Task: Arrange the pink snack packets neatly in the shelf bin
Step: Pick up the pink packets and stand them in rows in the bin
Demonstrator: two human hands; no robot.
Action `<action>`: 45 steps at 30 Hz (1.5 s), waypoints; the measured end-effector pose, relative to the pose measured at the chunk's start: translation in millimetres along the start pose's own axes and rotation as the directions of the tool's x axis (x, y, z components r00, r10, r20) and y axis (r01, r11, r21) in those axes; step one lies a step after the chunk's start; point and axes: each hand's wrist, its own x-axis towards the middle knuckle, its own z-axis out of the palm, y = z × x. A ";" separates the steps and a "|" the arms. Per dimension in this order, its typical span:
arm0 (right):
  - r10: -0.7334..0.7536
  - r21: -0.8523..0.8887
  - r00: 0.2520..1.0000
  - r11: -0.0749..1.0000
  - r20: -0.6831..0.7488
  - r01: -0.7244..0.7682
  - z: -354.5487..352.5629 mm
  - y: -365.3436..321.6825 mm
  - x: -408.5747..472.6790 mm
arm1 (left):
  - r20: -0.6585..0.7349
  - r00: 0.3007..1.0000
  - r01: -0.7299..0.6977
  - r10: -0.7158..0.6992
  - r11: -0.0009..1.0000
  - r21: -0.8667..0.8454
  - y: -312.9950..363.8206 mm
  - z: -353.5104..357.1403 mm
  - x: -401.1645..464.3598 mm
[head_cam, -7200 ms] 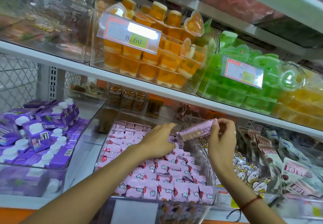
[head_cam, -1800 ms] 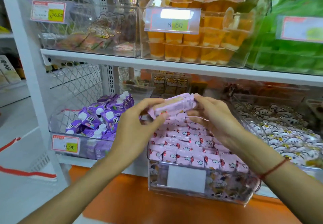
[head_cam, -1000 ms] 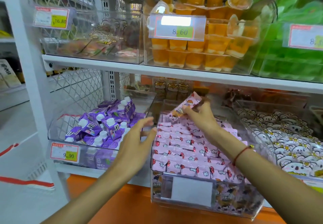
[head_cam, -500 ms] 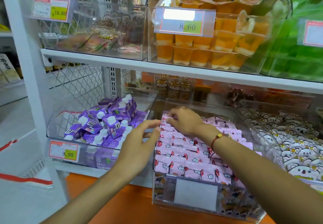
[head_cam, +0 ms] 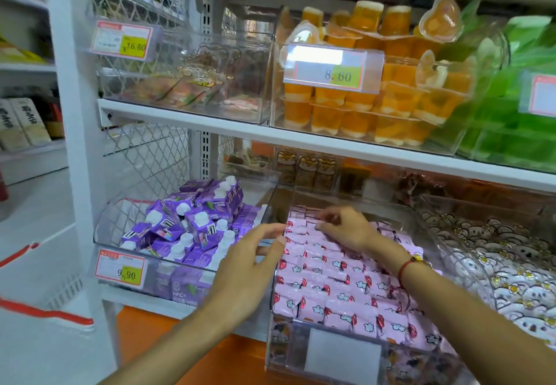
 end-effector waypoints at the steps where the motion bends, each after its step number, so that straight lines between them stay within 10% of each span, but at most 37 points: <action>1: -0.027 -0.078 0.999 0.997 0.019 0.029 0.4 -1.0 -0.5 | -0.003 1.000 0.007 -0.007 1.000 -0.009 0.1 0.0 -0.2; 11: 0.137 0.212 0.978 0.963 0.156 -0.169 -8.8 -6.9 11.2 | 0.000 1.000 0.009 -0.009 0.999 -0.043 0.6 0.2 0.6; 18: 0.092 0.417 0.987 0.909 -0.134 -0.028 -3.2 -14.7 -2.5 | -0.003 1.000 -0.001 0.001 0.999 -0.048 -1.3 -0.6 1.9; 26: 0.421 0.795 0.787 0.591 -0.451 0.138 -24.5 -44.4 -39.8 | -0.050 0.999 -0.010 0.011 1.000 0.025 -1.6 -3.3 1.5; 36: 0.457 0.967 0.884 0.254 -0.098 -0.025 -47.0 -49.4 -70.6 | 0.108 0.895 -0.430 0.434 0.769 0.474 55.5 24.9 31.1; 40: 0.451 0.957 0.892 0.252 0.017 -0.145 -58.6 -38.2 -74.0 | 0.303 0.952 0.035 -0.053 0.997 0.065 73.5 15.4 65.4; 45: 0.297 0.851 0.935 0.423 0.195 -0.312 -56.1 -29.8 -75.6 | 0.537 0.790 0.467 -0.295 0.857 -0.217 70.9 2.4 82.8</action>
